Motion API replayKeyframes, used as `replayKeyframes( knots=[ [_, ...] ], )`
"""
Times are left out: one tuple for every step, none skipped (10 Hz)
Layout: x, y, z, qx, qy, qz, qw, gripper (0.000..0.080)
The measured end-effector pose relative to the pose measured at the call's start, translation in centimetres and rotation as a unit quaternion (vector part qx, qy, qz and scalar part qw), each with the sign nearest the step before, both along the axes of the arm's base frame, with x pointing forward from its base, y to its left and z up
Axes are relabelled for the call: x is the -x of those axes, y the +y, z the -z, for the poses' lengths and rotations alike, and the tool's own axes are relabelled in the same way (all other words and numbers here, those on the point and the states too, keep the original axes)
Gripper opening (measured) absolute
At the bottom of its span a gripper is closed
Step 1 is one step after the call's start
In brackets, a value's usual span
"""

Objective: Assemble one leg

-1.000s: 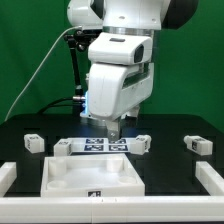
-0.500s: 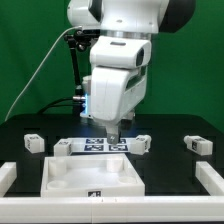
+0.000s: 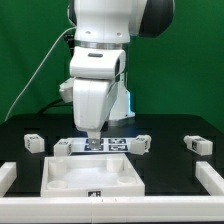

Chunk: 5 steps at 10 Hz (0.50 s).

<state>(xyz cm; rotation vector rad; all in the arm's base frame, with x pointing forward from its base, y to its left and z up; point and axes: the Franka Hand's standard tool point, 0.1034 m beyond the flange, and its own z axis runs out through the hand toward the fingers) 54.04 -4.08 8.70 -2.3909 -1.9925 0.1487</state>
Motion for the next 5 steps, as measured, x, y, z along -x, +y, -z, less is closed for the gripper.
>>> replayKeyframes(
  knots=[
    [0.1, 0.1, 0.1, 0.0, 0.0, -0.001, 1.0, 0.065],
    [0.1, 0.0, 0.1, 0.0, 0.001, 0.0, 1.0, 0.065],
    [0.3, 0.0, 0.2, -0.001, 0.002, -0.001, 1.0, 0.065],
    [1.2, -0.1, 0.8, -0.005, -0.002, -0.016, 1.0, 0.065],
    [2.2, -0.6, 1.5, -0.012, -0.007, -0.045, 0.999, 0.065]
  ],
)
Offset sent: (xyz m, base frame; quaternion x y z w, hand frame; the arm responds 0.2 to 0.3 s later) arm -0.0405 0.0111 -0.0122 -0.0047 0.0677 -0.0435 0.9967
